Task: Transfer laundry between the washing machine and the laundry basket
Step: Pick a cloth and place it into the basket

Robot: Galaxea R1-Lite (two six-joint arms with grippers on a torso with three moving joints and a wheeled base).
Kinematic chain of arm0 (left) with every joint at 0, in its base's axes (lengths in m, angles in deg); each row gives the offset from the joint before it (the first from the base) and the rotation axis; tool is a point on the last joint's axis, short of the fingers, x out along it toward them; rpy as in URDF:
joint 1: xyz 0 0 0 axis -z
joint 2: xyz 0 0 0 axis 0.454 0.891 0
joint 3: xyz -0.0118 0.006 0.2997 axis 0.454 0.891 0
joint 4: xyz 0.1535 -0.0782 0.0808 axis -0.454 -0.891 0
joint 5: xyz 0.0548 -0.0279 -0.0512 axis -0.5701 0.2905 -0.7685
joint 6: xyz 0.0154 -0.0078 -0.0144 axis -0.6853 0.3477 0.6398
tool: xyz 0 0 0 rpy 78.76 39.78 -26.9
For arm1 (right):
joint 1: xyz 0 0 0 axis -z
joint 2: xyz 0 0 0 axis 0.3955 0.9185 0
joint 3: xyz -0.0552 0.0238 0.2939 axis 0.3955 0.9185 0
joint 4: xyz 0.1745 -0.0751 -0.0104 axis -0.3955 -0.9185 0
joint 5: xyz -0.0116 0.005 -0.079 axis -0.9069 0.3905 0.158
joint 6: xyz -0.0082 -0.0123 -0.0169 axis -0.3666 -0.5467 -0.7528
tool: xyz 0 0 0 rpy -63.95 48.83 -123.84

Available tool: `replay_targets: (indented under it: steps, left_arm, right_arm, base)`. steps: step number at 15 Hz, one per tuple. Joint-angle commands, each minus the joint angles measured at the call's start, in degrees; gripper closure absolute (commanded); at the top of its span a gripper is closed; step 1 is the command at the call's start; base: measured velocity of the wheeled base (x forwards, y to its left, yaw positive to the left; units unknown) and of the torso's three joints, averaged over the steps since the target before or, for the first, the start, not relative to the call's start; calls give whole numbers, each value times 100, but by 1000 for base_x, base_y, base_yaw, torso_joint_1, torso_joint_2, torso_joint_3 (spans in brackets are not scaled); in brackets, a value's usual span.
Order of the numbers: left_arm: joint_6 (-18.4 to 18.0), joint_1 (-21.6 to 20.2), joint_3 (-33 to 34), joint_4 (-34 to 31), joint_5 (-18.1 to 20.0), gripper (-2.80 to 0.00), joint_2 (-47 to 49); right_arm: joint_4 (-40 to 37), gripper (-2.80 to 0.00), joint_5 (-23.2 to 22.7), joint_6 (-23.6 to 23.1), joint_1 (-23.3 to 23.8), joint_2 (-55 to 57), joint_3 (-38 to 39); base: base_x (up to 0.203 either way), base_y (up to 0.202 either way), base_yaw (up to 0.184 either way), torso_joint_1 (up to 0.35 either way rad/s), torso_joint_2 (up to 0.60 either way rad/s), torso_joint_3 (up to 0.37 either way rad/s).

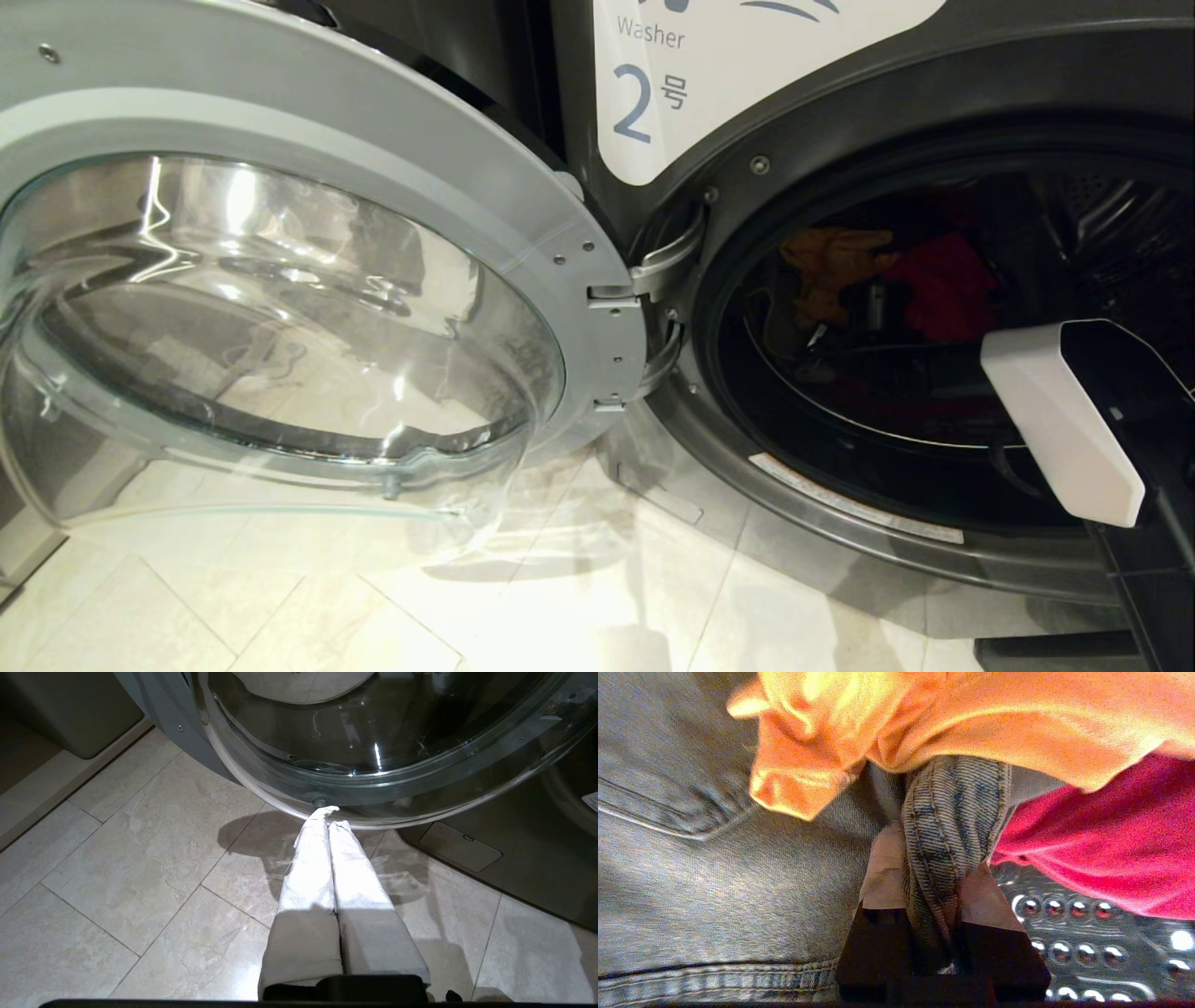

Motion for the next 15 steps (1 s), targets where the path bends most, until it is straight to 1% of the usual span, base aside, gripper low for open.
replay_targets:
  steps: [1,4,7,11,15]
  left_arm:
    - [2,-2,229,7,-5,0,9]
    - [6,-2,229,7,-1,0,9]
    - [4,-2,229,7,-1,0,9]
    - [0,-2,229,7,-1,0,9]
    - [0,-2,229,7,-4,0,9]
  right_arm:
    - [11,0,32,2,-7,-309,89]
    - [19,0,69,-140,-8,-670,378]
    - [32,0,265,-316,-27,-1041,794]
    - [50,0,251,-357,-64,-1660,1644]
    - [119,0,249,-337,-289,-2288,2229]
  base:
    - [0,0,0,0,0,0]
    - [0,0,0,0,0,0]
    - [0,0,0,0,0,0]
    - [0,0,0,0,0,0]
    - [0,0,0,0,0,0]
